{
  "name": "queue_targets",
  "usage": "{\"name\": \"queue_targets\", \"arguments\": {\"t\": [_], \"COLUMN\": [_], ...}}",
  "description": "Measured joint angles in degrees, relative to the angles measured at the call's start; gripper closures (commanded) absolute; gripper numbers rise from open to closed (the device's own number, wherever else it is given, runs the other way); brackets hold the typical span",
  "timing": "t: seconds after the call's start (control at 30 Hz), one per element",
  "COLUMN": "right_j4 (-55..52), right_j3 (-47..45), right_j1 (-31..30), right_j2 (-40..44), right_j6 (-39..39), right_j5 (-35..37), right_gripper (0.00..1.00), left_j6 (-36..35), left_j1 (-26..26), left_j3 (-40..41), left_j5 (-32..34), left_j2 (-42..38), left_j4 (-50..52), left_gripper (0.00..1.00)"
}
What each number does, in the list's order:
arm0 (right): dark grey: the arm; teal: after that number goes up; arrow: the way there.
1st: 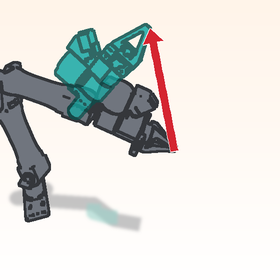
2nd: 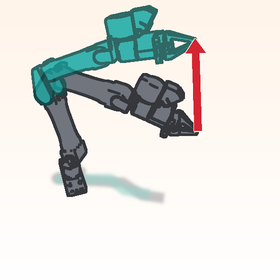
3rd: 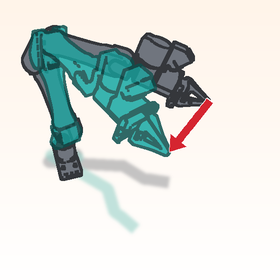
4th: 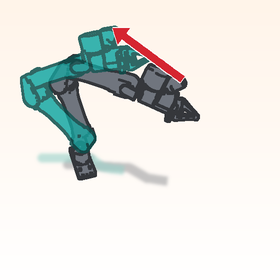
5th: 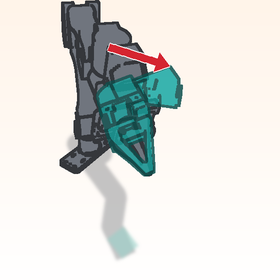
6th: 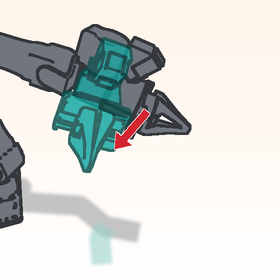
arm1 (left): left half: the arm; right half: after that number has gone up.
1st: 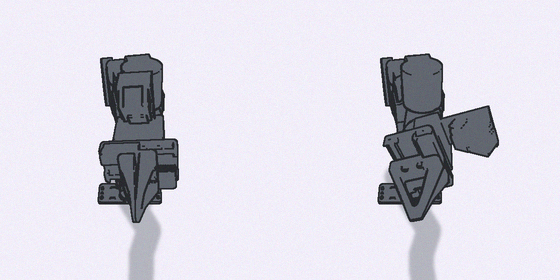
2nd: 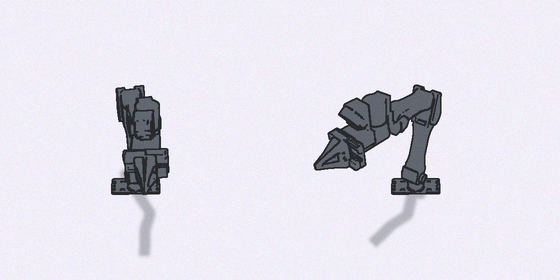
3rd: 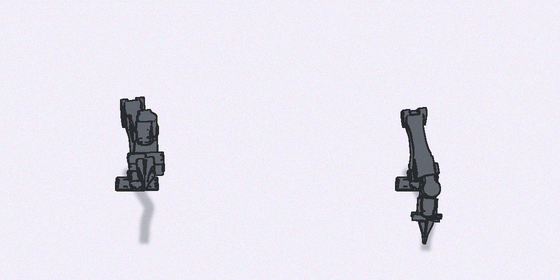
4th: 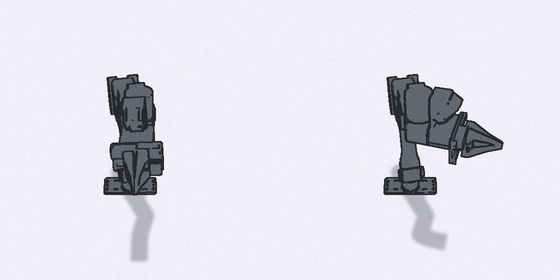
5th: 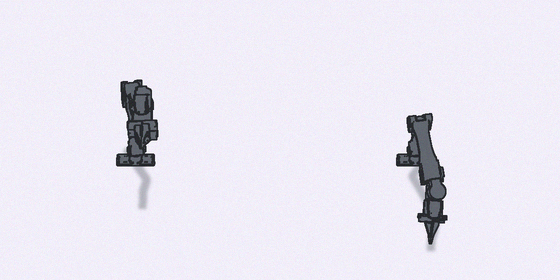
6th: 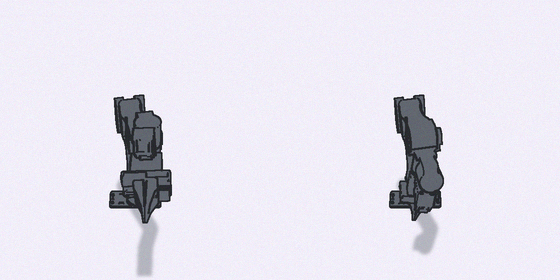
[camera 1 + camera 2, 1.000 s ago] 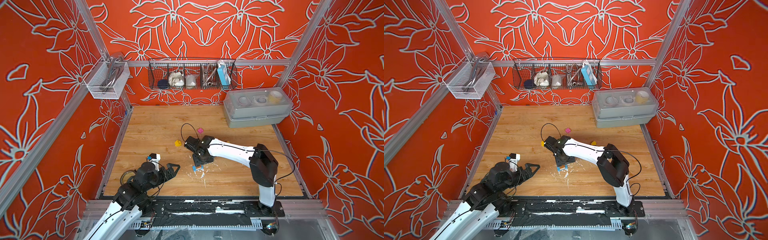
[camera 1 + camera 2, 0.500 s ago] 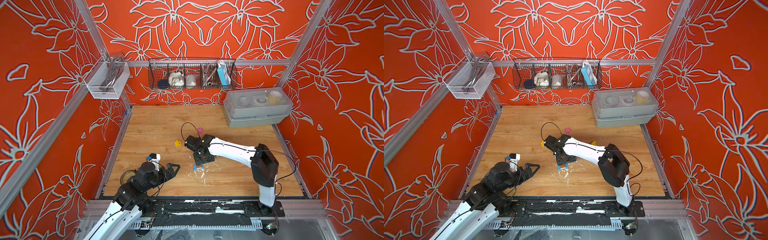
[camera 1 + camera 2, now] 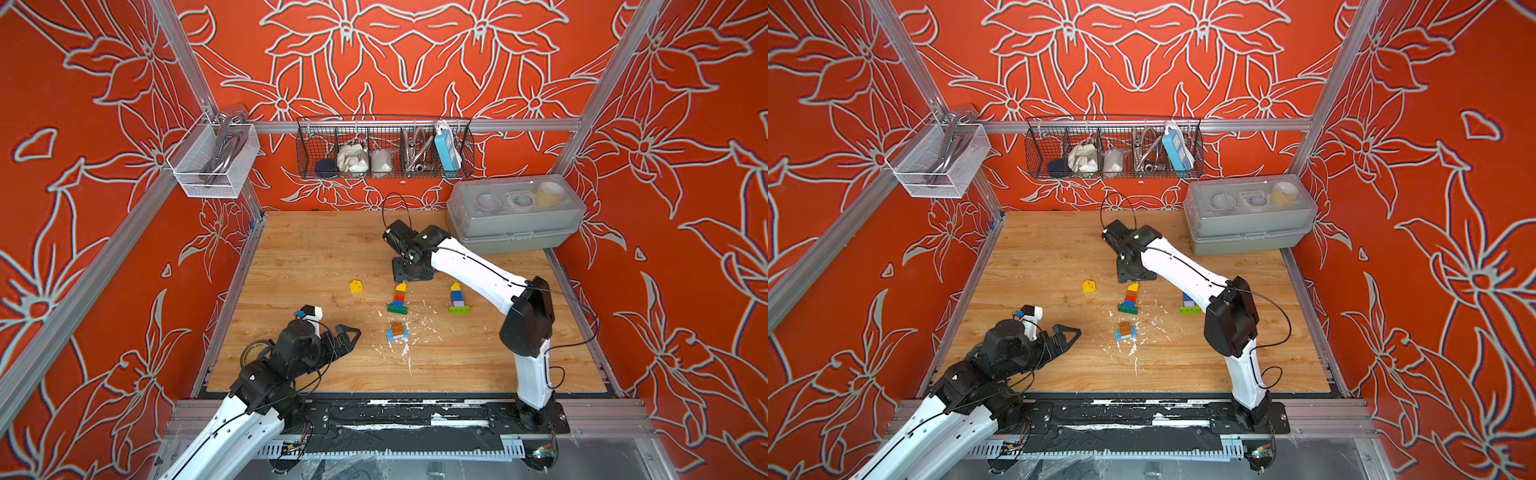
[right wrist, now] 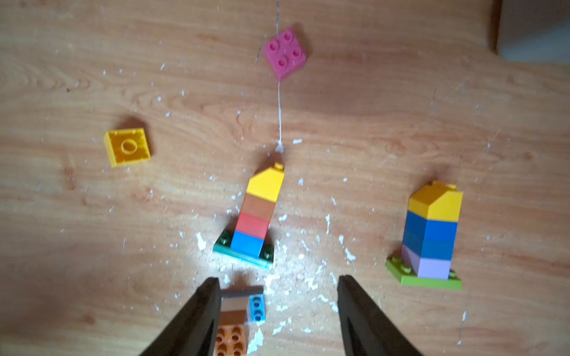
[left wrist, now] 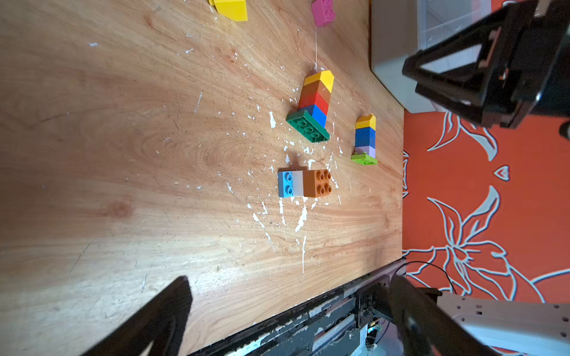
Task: Assemble the number 1 with lego
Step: Pick up the lego brick from the center of the board.
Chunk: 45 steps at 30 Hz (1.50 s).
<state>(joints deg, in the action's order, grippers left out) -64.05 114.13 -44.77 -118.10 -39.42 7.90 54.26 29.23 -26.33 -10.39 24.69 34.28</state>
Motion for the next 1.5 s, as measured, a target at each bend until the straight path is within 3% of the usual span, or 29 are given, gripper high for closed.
{"name": "queue_targets", "arguments": {"t": [0.27, 0.6, 0.77, 1.1, 1.5], "right_j4": [-0.2, -0.7, -0.7, 0.0, 1.5], "right_j3": [12.7, 27.8, 32.3, 32.5, 32.5], "right_j1": [5.0, 10.3, 11.3, 12.0, 12.0], "right_j2": [-14.4, -25.3, -28.7, -31.2, -34.5], "right_j6": [15.3, 27.8, 30.9, 33.1, 33.7], "right_j5": [-2.4, -8.4, -9.8, -13.9, -11.8], "right_gripper": [0.36, 0.36, 0.35, 0.35, 0.40], "left_j6": [-3.5, -3.5, -3.5, -3.5, -3.5], "left_j1": [-1.3, -6.8, -8.0, -8.7, -9.0], "left_j3": [-3.3, -0.9, -0.9, -0.9, -0.9], "left_j5": [1.7, -1.4, -3.6, -5.4, -6.2], "left_j2": [7.5, 7.9, 11.2, 12.0, 12.2], "left_j4": [-4.2, -7.3, -9.1, -10.9, -11.3], "left_gripper": [0.00, 0.00, 0.00, 0.01, 0.00]}}
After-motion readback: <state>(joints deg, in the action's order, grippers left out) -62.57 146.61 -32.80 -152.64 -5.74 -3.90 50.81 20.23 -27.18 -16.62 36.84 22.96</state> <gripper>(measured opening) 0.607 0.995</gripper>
